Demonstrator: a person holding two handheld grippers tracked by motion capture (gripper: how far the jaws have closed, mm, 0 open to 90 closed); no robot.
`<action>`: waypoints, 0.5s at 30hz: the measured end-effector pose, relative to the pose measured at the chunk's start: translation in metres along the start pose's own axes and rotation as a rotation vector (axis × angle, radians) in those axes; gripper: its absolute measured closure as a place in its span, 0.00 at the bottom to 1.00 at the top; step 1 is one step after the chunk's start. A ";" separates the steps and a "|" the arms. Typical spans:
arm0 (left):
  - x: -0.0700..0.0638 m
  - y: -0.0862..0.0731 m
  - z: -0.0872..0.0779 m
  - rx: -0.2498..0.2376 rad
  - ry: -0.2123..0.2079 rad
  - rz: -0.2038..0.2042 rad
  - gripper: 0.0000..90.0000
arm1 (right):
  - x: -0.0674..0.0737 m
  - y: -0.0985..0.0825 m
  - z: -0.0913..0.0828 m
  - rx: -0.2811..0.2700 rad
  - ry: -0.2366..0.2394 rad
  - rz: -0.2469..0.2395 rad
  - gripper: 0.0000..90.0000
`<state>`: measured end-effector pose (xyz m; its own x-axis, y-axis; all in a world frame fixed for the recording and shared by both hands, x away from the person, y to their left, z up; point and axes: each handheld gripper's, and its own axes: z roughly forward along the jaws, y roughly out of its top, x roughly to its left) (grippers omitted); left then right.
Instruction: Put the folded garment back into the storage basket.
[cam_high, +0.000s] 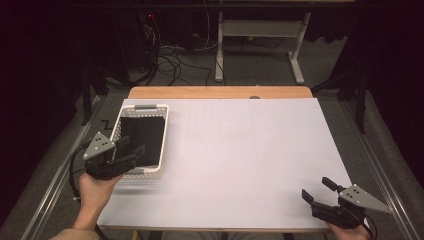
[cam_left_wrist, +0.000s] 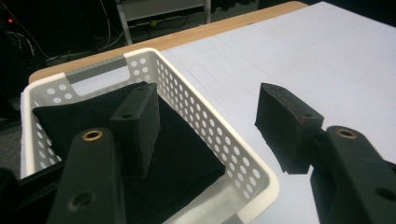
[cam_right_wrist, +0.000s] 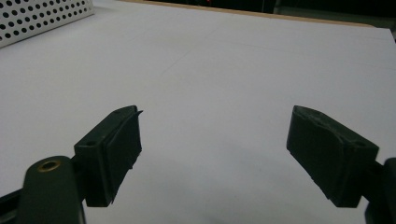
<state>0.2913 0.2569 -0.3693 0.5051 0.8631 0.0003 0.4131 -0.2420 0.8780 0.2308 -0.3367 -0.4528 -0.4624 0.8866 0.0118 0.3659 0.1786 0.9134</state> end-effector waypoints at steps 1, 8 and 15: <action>-0.001 -0.001 0.000 0.000 -0.002 0.001 0.42 | 0.000 0.000 0.000 0.000 0.000 0.000 0.20; -0.003 -0.005 -0.003 -0.007 -0.008 -0.002 0.42 | 0.000 0.000 0.000 -0.001 0.001 0.002 0.20; -0.006 -0.010 -0.007 -0.012 -0.013 0.000 0.42 | 0.000 0.000 0.000 0.000 0.000 0.002 0.20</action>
<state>0.2789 0.2570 -0.3743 0.5146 0.8574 -0.0062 0.4038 -0.2360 0.8839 0.2308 -0.3366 -0.4528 -0.4616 0.8870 0.0137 0.3671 0.1769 0.9132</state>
